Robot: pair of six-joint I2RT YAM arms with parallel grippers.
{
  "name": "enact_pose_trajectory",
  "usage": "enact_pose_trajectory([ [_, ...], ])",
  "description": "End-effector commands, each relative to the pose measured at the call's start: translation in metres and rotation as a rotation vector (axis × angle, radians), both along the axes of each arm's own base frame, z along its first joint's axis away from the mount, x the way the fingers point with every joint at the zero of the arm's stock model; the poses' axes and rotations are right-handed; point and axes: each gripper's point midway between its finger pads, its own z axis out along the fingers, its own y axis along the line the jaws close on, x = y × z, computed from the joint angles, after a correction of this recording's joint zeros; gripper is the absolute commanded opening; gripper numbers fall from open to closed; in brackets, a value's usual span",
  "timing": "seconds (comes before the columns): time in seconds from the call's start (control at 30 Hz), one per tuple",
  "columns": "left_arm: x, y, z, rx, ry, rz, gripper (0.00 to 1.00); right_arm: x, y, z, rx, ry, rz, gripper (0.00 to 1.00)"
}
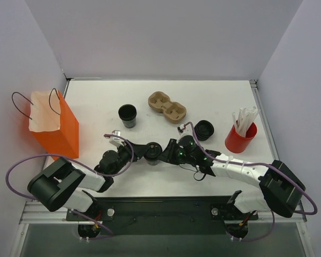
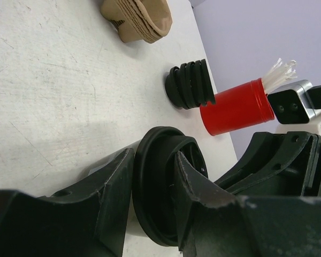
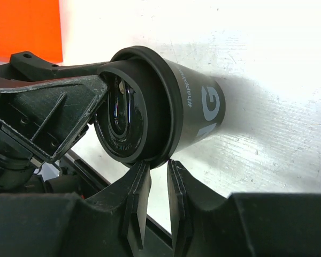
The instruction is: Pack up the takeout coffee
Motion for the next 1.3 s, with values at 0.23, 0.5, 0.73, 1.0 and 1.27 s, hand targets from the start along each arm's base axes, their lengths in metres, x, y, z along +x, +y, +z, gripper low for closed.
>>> enact_pose_trajectory([
  [0.23, -0.100, 0.038, -0.151, 0.368, 0.478, -0.152, 0.39, -0.031, -0.070, -0.092, -0.498, 0.188, -0.058, 0.20],
  [0.5, -0.100, 0.042, -0.152, 0.382, 0.476, -0.141, 0.39, -0.051, -0.083, -0.115, -0.609, 0.226, -0.055, 0.20],
  [0.73, -0.097, 0.042, -0.150, 0.412, 0.460, -0.147, 0.39, -0.031, -0.058, -0.073, -0.517, 0.089, -0.015, 0.23],
  [1.0, -0.097, 0.038, -0.150, 0.426, 0.441, -0.185, 0.39, 0.003, -0.044, 0.032, -0.318, -0.103, 0.001, 0.36],
  [1.27, -0.095, 0.028, -0.150, 0.417, 0.408, -0.235, 0.39, 0.039, -0.064, 0.049, -0.230, -0.129, -0.012, 0.38],
])
